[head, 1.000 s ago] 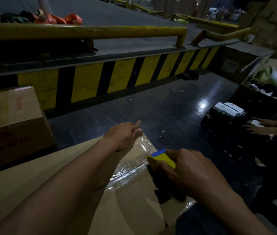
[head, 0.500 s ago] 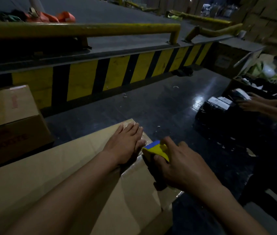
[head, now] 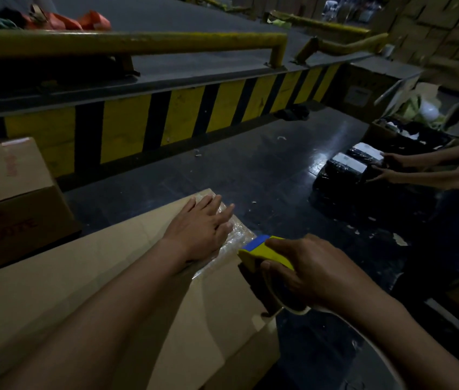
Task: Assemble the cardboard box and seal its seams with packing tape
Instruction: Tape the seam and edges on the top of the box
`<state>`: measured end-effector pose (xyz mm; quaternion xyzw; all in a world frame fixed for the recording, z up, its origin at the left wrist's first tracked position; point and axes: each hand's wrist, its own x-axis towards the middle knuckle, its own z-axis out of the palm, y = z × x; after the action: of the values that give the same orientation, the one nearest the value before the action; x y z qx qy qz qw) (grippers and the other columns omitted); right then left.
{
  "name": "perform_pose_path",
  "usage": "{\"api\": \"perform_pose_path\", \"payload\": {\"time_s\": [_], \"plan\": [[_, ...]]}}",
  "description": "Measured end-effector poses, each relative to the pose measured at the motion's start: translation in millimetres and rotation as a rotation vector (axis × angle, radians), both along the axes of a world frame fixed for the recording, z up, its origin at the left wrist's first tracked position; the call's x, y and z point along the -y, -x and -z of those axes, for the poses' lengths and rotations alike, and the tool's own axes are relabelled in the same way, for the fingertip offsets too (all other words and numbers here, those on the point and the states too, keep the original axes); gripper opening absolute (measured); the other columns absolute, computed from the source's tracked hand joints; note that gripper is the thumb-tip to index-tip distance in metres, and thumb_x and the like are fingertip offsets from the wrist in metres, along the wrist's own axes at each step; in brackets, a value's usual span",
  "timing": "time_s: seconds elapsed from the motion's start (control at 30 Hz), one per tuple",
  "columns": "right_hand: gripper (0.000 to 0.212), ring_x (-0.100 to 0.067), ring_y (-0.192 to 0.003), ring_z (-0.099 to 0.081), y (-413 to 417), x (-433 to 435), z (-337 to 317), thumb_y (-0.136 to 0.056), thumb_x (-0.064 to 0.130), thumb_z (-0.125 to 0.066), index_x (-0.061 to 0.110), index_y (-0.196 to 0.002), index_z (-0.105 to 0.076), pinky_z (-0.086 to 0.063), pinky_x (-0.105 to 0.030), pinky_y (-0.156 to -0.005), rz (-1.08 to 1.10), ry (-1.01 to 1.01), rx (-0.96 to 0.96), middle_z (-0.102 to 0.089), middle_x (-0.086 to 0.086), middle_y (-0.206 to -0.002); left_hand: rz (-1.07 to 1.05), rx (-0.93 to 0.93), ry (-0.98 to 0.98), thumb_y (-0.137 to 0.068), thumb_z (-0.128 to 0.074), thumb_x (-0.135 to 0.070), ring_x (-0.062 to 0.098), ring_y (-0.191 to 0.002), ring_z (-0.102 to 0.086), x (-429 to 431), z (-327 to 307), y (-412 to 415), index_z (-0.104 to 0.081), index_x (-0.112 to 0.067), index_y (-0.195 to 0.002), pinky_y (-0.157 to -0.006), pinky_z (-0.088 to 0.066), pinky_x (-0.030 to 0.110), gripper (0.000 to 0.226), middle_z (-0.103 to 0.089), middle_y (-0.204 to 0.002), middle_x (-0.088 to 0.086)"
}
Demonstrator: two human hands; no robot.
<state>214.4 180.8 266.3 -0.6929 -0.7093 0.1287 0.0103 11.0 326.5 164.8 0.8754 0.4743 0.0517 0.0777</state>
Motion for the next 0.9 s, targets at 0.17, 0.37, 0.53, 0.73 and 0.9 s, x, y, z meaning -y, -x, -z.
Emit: {"api": "perform_pose_path", "payload": {"time_s": [0.17, 0.37, 0.53, 0.73, 0.9], "plan": [[0.059, -0.023, -0.081, -0.057, 0, -1, 14, -0.087, 0.076, -0.036, 0.048, -0.138, -0.042, -0.044, -0.034, -0.068, -0.016, -0.042, 0.051, -0.044, 0.002, -0.093, -0.033, -0.069, -0.035, -0.104, -0.016, -0.051, 0.026, -0.154, -0.002, 6, -5, -13, -0.012, -0.032, -0.159, -0.123, -0.004, 0.049, 0.058, -0.005, -0.168, 0.005], [0.056, -0.024, -0.084, -0.057, -11, 9, 18, -0.090, 0.071, -0.037, 0.046, -0.140, -0.039, -0.047, -0.035, -0.072, -0.031, -0.026, 0.030, -0.047, -0.001, -0.095, 0.004, -0.061, -0.039, -0.093, -0.004, -0.060, 0.021, -0.154, -0.005, 32, 12, -28, -0.021, -0.028, -0.158, -0.122, -0.006, 0.045, 0.075, -0.013, -0.167, -0.001], [0.056, -0.021, -0.081, -0.055, -28, 24, 9, -0.088, 0.075, -0.036, 0.049, -0.138, -0.039, -0.049, -0.036, -0.072, -0.048, -0.047, 0.017, -0.046, 0.004, -0.091, 0.006, -0.028, -0.053, -0.102, -0.017, -0.055, 0.019, -0.154, -0.001, 29, 13, -25, -0.018, -0.029, -0.159, -0.123, -0.003, 0.045, 0.062, -0.009, -0.168, -0.001], [0.062, -0.024, -0.086, -0.057, -40, 50, 34, -0.087, 0.076, -0.030, 0.051, -0.143, -0.032, -0.048, -0.035, -0.073, 0.018, -0.011, -0.008, -0.045, 0.003, -0.095, 0.010, -0.036, -0.035, -0.102, -0.015, -0.057, 0.018, -0.154, 0.001, 30, 11, -23, -0.016, -0.031, -0.159, -0.123, -0.002, 0.045, 0.062, -0.009, -0.168, -0.002], [0.056, -0.022, -0.072, -0.047, -42, 53, 47, -0.091, 0.071, -0.035, 0.047, -0.142, -0.038, -0.040, -0.032, -0.064, 0.030, -0.041, 0.009, -0.046, -0.004, -0.102, 0.000, -0.119, -0.052, -0.101, -0.007, -0.054, 0.025, -0.154, 0.001, 42, 3, -48, -0.010, -0.023, -0.160, -0.123, -0.002, 0.050, 0.067, -0.004, -0.168, 0.005]]}}
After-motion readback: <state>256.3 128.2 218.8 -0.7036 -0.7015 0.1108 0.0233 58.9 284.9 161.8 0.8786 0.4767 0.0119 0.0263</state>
